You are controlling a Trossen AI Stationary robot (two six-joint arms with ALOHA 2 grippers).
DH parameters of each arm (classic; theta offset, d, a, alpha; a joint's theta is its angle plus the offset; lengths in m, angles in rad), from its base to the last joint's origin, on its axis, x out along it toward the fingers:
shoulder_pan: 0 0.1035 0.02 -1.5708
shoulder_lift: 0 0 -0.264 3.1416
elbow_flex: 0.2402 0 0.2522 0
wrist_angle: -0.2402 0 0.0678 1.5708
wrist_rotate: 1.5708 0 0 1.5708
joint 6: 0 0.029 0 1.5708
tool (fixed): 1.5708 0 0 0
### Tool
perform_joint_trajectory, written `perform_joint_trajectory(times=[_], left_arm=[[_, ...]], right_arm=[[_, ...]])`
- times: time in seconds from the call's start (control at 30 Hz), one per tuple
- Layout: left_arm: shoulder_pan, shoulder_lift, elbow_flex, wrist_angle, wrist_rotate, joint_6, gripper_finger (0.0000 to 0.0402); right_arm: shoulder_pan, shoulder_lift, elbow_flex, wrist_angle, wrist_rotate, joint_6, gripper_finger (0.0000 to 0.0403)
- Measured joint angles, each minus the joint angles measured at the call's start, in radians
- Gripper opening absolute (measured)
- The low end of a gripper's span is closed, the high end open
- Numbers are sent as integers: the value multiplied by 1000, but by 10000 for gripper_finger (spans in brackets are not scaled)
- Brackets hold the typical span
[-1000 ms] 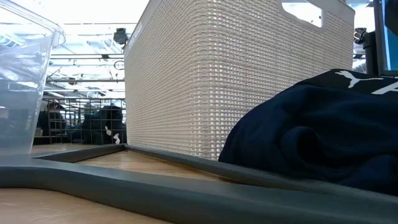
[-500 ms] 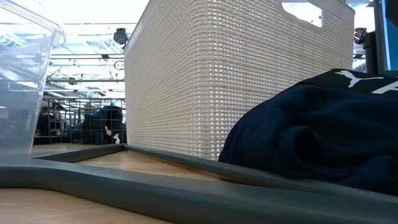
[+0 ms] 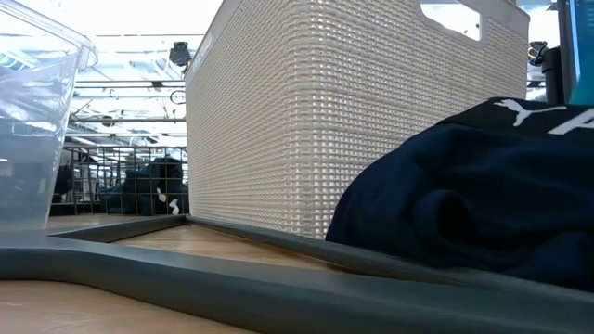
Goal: Pick & Place Cloths
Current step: Put the light blue sock into the transparent bin
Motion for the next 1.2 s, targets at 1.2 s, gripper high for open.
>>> perform_joint_trajectory(times=[1.2], left_arm=[[279,62,0,1063,375,637,227]], right_arm=[[-208,-195,0,823,132,-970,0]])
